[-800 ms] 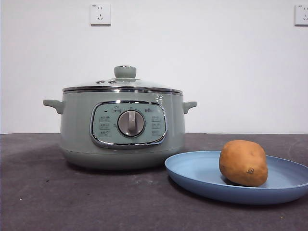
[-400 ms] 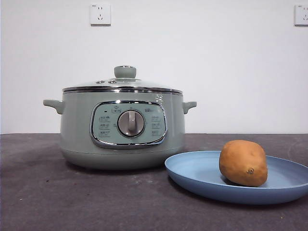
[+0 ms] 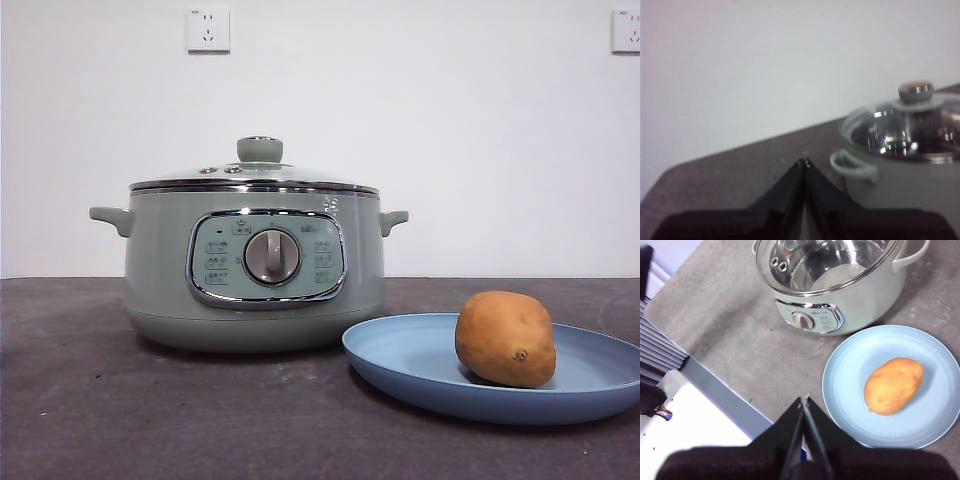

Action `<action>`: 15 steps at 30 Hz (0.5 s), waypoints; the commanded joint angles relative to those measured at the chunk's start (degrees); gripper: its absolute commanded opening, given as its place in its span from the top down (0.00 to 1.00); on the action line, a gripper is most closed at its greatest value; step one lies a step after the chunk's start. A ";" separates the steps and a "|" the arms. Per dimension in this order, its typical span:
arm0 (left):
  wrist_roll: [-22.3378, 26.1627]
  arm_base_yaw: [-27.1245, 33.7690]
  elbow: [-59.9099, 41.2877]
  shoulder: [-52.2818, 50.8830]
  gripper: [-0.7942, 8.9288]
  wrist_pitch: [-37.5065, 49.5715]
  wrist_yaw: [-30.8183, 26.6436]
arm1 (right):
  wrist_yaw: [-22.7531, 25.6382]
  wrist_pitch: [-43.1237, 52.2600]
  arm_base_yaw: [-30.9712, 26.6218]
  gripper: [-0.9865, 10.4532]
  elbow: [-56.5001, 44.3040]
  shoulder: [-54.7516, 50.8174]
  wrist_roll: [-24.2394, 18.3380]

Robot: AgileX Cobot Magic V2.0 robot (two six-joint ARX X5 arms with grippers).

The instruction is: Take the potato out from the steamer,put the potato on the plate,close the lid

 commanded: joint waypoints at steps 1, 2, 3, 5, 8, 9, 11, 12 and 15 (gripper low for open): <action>-0.48 0.17 -3.10 -2.01 0.92 0.20 -0.15 | 0.13 0.07 0.07 0.91 0.00 -0.22 0.31; -0.83 0.17 -3.85 -2.58 0.92 -0.07 -0.17 | 0.13 0.07 0.07 0.91 0.00 -0.22 0.31; -1.22 0.17 -4.61 -3.08 0.92 -0.35 -0.22 | 0.13 0.07 0.07 0.91 0.00 -0.22 0.31; -1.38 0.17 -5.79 -3.78 0.92 -0.83 -0.72 | 0.13 0.07 0.07 0.91 0.00 -0.22 0.31; -1.44 0.17 -7.15 -4.13 0.92 -1.53 -1.49 | 0.13 0.07 0.07 0.91 0.00 -0.22 0.28; -1.42 0.17 -7.37 -4.13 0.92 -1.99 -1.55 | 0.13 0.07 0.07 0.91 0.00 -0.22 0.31; -1.42 0.17 -7.63 -4.13 0.92 -3.15 -2.03 | 0.13 0.07 0.07 0.91 0.00 -0.22 0.28; -1.42 0.17 -7.67 -4.13 0.92 -3.96 -2.51 | 0.13 0.07 0.07 0.91 0.00 -0.22 0.31; -1.42 0.17 -7.67 -4.15 0.92 -6.10 -2.95 | 0.13 0.07 0.07 0.91 0.00 -0.22 0.31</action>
